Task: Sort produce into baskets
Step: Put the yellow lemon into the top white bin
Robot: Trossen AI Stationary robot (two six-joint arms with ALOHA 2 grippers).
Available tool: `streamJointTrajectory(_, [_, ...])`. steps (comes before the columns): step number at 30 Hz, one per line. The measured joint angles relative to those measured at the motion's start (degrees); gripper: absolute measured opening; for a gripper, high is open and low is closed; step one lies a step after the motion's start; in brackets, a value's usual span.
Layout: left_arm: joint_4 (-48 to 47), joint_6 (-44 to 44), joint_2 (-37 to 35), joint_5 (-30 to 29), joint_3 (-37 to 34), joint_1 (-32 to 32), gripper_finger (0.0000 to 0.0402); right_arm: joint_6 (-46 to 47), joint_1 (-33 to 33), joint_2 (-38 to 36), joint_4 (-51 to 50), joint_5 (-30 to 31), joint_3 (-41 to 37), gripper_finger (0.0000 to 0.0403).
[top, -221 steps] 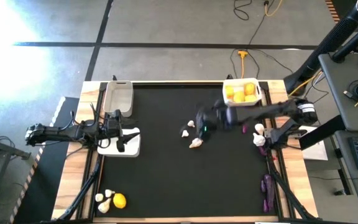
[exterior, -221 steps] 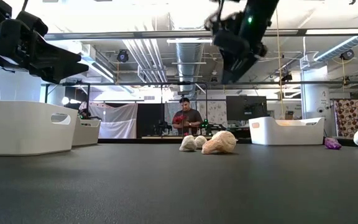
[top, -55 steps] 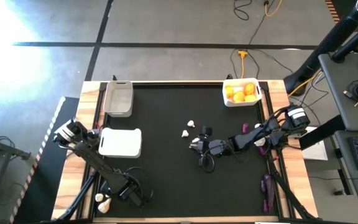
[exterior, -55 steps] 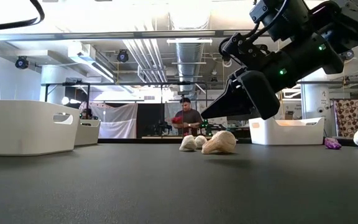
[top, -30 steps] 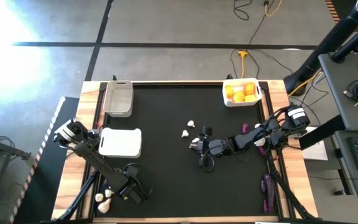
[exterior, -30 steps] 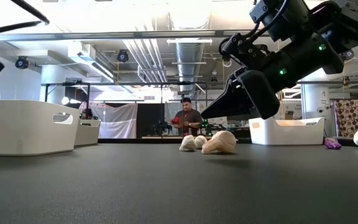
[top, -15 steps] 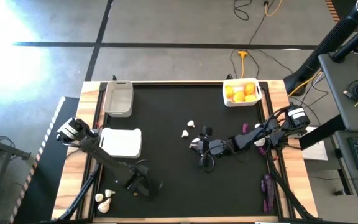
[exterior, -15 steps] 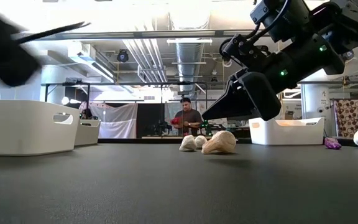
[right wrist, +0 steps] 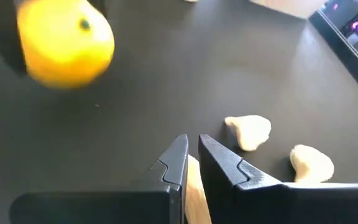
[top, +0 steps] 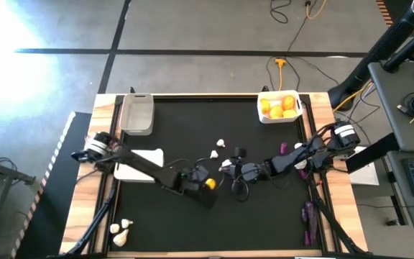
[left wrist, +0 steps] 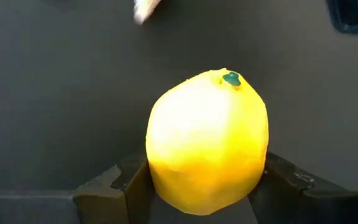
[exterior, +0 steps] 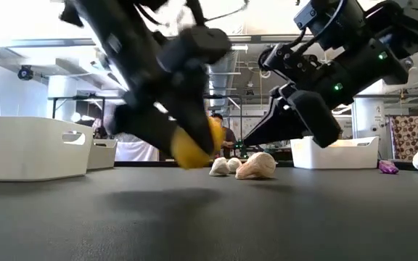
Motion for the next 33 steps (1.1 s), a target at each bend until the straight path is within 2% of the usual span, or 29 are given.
streamJointTrajectory(5, [6.1, 10.4, 5.9, -0.5, 2.0, 1.1, 0.0191, 4.2, 0.0, -4.2, -8.6, 0.4, 0.0, 0.0031])
streamJointTrajectory(10, [7.3, 19.4, 11.3, -5.0, 6.9, 0.9, 0.0199, 13.2, 0.5, -7.4, -17.6, -0.5, -0.4, 0.0031])
streamJointTrajectory(13, [6.8, 25.6, 14.0, -5.3, 10.1, 1.0, 0.0217, 15.7, 0.9, -7.5, -20.9, -4.9, -0.7, 0.0031])
streamJointTrajectory(16, [6.1, 29.9, 15.2, -5.4, 12.5, 0.9, 0.0241, 17.4, 0.9, -7.2, -19.7, -10.9, -0.7, 0.0031])
streamJointTrajectory(18, [5.7, 31.6, 15.3, -5.7, 13.1, 0.6, 0.0258, 17.8, 0.9, -7.3, -19.2, -13.2, -0.6, 0.0031])
streamJointTrajectory(23, [3.9, 33.5, 13.8, -8.5, 11.8, -0.8, 0.0279, 17.7, 1.2, -8.7, -23.3, -13.5, 2.1, 0.0031])
streamJointTrajectory(33, [-6.6, 36.5, 4.2, -13.0, 5.3, -3.1, 0.0254, 17.5, 2.1, -10.8, -26.2, -13.5, 6.3, 0.0031])
